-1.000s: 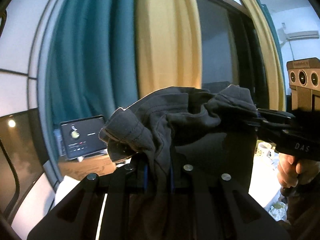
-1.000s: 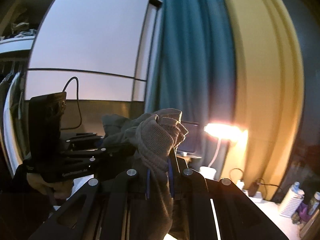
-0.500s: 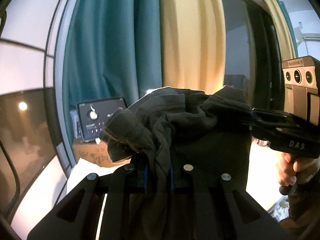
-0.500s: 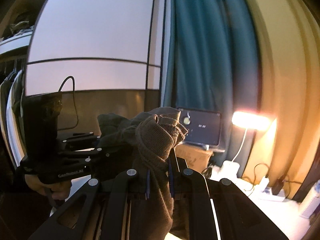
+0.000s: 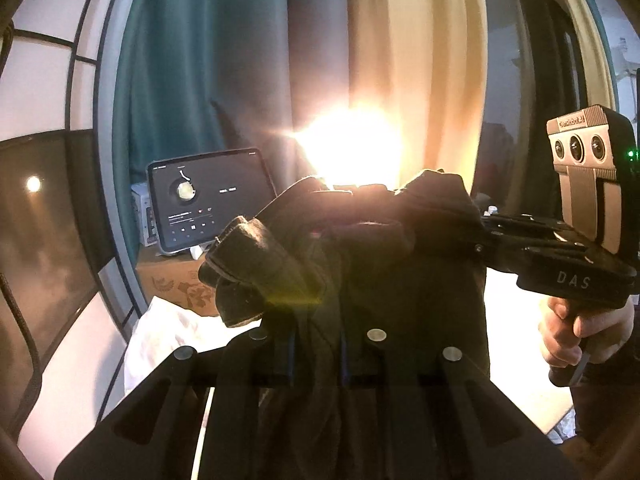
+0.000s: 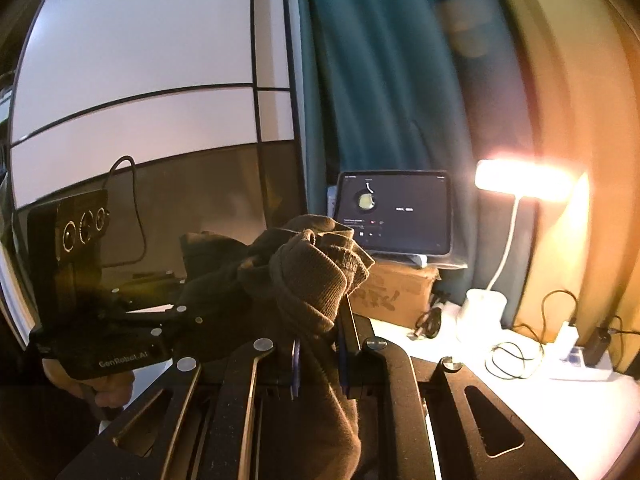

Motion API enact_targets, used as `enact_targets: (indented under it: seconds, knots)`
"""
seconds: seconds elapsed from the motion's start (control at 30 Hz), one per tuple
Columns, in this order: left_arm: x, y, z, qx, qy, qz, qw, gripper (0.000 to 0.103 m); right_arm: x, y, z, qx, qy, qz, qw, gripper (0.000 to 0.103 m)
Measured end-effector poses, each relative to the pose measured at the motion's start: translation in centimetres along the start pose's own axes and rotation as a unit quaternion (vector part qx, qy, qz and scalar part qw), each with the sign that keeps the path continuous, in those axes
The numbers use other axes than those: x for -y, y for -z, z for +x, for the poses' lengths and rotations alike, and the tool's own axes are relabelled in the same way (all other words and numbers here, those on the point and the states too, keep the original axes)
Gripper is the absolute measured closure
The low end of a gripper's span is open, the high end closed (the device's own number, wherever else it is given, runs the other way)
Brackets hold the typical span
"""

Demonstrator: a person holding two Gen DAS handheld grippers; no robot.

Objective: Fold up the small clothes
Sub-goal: 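Lift the folded shirt with both grippers and carry it toward the pillow, then lower the shirt onto the bed beside the pillow and open both grippers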

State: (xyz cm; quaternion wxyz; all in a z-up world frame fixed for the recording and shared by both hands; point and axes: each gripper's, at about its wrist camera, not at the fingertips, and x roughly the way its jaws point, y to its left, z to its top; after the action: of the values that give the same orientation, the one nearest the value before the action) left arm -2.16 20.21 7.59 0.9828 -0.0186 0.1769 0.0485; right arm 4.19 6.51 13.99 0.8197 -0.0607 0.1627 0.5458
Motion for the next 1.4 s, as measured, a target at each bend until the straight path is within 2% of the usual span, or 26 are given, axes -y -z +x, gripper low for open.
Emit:
enact_targets:
  seconds: [0.13,0.23,0.5,0.83,1.0,1.2,1.3,1.37,1.4]
  knots:
    - [-0.3,0.5,2.5,-0.02,0.008,-0.002,0.9998,0.089,1.6,1.0,1.3,-0.015,0.005,0.014,1.0,0.09]
    - [-0.5,1.2,5.2,-0.043,0.02,-0.01,0.9989,0.089,3.6,2.3,1.8,-0.032,0.027,0.036,0.998,0.09]
    - [0.3,3.2,11.8,-0.108,0.05,-0.006,0.9929,0.089,9.0,7.7,4.7,-0.094,0.08,0.093,0.988,0.09]
    - [-1.2,4.9,17.3,-0.169,0.046,-0.001,0.9846,0.089,12.3,10.2,9.3,-0.132,0.081,0.125,0.98,0.09]
    - [-2.7,6.2,20.3,-0.208,0.035,-0.008,0.9774,0.084,14.0,11.7,12.3,-0.158,0.079,0.139,0.974,0.09]
    - [-4.0,8.0,23.0,-0.255,0.025,-0.024,0.9662,0.081,16.2,14.3,15.8,-0.198,0.077,0.162,0.964,0.089]
    - [-4.9,8.0,23.6,-0.263,0.014,-0.032,0.9642,0.077,17.2,15.6,16.9,-0.218,0.078,0.179,0.956,0.089]
    - [-5.3,7.9,23.9,-0.268,0.022,-0.037,0.9624,0.077,17.7,16.2,17.2,-0.221,0.074,0.187,0.954,0.087]
    - [-5.4,7.9,24.0,-0.27,0.023,-0.036,0.9618,0.077,17.7,16.3,17.3,-0.222,0.075,0.187,0.954,0.082]
